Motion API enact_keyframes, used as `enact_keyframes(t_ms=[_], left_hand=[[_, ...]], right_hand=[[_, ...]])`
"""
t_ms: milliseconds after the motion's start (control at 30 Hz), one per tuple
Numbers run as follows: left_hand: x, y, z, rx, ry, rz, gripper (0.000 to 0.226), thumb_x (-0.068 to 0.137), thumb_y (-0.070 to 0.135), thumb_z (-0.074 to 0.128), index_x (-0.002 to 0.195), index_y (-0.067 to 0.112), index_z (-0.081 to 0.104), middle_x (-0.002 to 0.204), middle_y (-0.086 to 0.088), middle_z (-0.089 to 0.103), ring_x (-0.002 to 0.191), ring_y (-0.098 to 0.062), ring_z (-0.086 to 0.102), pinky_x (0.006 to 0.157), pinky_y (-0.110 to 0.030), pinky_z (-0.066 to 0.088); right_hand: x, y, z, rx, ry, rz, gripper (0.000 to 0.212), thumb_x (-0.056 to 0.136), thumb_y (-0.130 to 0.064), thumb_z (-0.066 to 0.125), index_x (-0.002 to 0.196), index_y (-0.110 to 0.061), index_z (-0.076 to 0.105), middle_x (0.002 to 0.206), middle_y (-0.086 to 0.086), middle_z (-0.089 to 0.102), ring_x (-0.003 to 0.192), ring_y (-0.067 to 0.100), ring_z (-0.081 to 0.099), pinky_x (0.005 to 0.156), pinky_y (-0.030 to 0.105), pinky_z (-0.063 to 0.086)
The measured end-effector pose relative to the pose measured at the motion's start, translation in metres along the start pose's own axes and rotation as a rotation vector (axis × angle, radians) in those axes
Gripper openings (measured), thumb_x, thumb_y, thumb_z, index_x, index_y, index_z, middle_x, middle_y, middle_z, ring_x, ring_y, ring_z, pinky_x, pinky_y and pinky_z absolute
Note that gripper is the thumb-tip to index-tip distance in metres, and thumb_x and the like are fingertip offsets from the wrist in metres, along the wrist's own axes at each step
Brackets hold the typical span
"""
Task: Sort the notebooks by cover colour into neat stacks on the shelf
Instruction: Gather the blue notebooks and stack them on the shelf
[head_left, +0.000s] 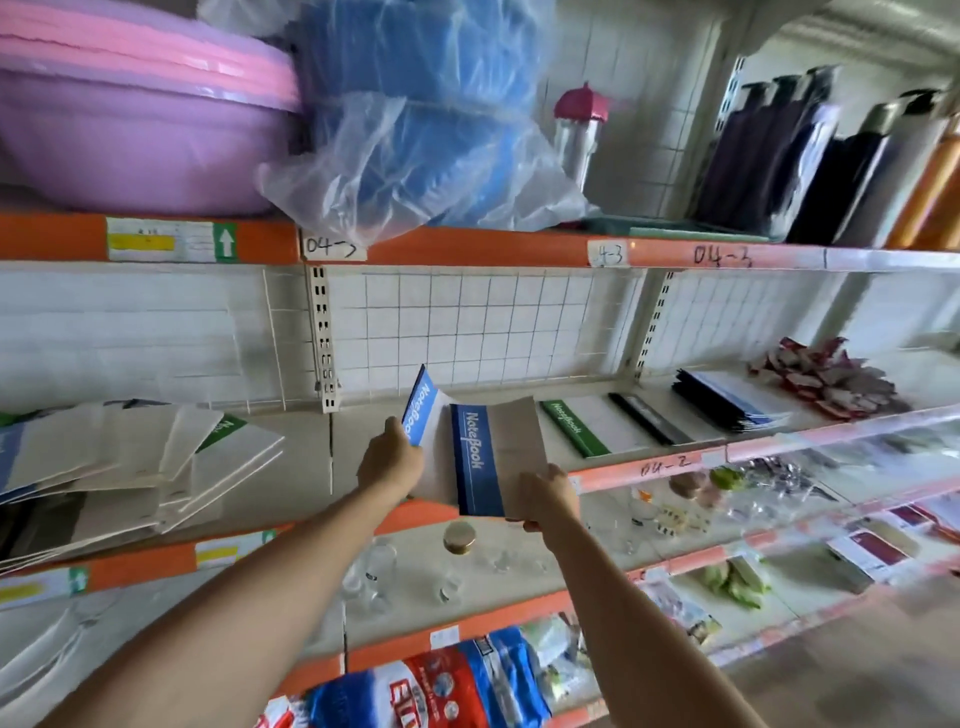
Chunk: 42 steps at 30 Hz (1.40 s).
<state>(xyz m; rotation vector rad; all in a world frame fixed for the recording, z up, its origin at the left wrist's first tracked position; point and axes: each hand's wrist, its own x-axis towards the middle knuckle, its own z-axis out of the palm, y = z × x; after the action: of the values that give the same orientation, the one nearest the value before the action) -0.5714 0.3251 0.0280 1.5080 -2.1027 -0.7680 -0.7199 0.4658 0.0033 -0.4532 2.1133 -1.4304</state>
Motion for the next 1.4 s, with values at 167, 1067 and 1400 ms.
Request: enact_keyframes(t_ms=[167, 1067, 1400], left_hand=[[-0.016, 0.046, 0.044, 0.006, -0.005, -0.01, 0.028, 0.095, 0.017, 0.05, 0.118, 0.003, 0.056, 0.121, -0.021, 0.063, 0.11, -0.039, 0.06, 0.081, -0.037, 0.046], [0.066, 0.249, 0.249, -0.024, -0.19, 0.139, 0.03, 0.097, 0.023, 0.048, 0.121, 0.006, 0.057, 0.117, -0.017, 0.064, 0.107, -0.036, 0.061, 0.082, -0.038, 0.048], [0.109, 0.322, 0.296, -0.053, -0.141, 0.154, 0.025, 0.099, 0.026, 0.049, 0.117, 0.01, 0.056, 0.11, -0.011, 0.066, 0.077, -0.021, 0.056, 0.056, -0.028, 0.039]], right_hand=[[0.02, 0.012, -0.062, -0.041, 0.058, -0.004, 0.038, 0.082, -0.012, 0.049, 0.118, -0.017, 0.06, 0.095, 0.01, 0.067, 0.069, 0.025, 0.064, 0.044, 0.024, 0.046], [0.209, 0.011, -0.239, -0.121, 0.291, 0.02, 0.033, 0.078, -0.013, 0.052, 0.11, -0.014, 0.061, 0.09, 0.011, 0.067, 0.073, 0.032, 0.067, 0.047, 0.03, 0.05], [0.298, -0.007, -0.299, -0.234, 0.345, -0.074, 0.018, 0.078, -0.014, 0.052, 0.093, -0.017, 0.061, 0.079, 0.005, 0.064, 0.078, 0.034, 0.066, 0.07, 0.048, 0.057]])
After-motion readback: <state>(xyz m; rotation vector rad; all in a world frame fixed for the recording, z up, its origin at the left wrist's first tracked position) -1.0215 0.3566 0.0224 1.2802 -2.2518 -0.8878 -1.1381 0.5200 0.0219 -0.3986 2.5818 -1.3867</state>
